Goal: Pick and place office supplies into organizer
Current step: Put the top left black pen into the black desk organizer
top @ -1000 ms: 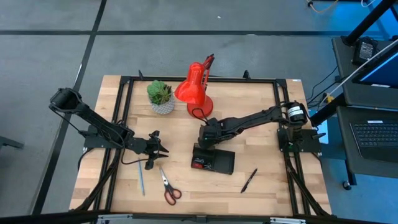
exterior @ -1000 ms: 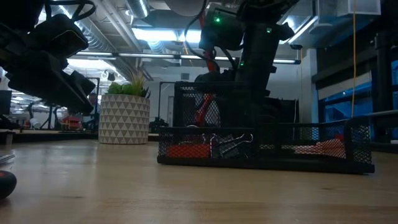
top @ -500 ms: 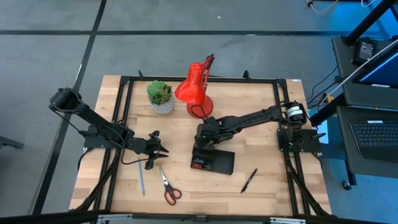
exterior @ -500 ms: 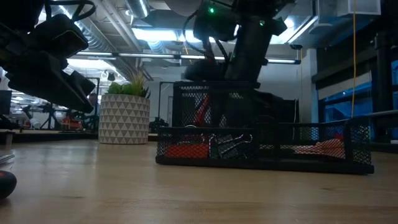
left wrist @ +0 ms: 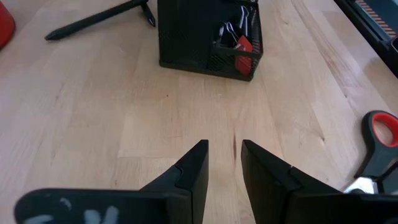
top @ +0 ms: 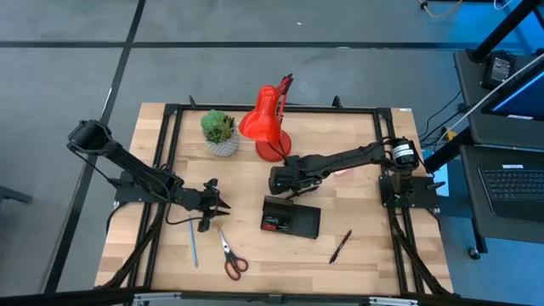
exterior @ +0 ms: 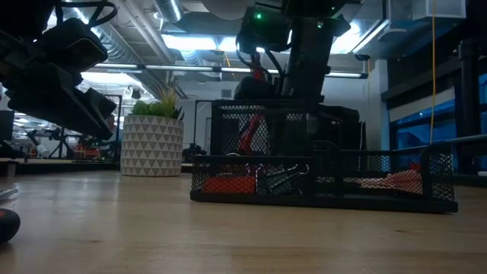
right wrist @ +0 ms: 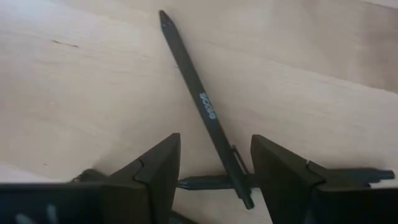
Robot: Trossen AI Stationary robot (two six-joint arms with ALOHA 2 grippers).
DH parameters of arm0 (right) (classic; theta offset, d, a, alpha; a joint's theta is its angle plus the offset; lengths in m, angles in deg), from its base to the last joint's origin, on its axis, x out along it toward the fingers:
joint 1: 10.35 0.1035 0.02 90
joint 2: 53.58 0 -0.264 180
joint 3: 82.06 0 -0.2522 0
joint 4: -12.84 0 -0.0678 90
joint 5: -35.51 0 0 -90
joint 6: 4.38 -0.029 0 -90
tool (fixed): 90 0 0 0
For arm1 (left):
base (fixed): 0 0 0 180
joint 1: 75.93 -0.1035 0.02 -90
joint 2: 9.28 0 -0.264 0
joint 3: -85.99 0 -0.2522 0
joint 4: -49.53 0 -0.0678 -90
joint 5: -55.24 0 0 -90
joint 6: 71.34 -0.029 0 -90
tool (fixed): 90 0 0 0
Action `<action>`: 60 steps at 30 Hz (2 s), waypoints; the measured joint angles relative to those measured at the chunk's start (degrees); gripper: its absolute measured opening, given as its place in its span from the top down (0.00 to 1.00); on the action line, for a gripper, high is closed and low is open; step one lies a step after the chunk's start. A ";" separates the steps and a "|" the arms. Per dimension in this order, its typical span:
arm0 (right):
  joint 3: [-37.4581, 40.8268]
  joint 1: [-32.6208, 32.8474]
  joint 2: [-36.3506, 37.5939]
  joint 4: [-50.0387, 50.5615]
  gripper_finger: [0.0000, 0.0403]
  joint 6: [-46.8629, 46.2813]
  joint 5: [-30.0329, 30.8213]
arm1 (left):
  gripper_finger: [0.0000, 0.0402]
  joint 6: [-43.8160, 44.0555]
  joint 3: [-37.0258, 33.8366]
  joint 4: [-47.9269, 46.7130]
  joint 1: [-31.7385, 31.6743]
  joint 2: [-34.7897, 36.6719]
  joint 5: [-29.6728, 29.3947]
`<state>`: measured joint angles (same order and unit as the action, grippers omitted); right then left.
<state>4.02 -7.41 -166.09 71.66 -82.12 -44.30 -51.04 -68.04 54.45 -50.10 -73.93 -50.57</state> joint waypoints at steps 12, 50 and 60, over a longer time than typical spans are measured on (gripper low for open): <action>0.00 0.06 0.07 -0.51 0.51 -0.13 0.69 | 0.77 0.01 0.02 -1.41 0.02 0.00 2.01; -0.07 -0.35 -6.21 -1.41 0.51 -2.51 0.48 | 0.77 0.02 0.02 -2.66 0.00 0.00 3.57; 0.07 -0.50 -6.34 -0.64 0.69 -0.52 0.42 | 0.77 0.04 0.02 -2.66 0.07 0.00 3.55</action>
<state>4.09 -7.91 -172.43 71.03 -82.64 -43.88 -51.00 -68.02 51.80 -50.04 -73.93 -47.02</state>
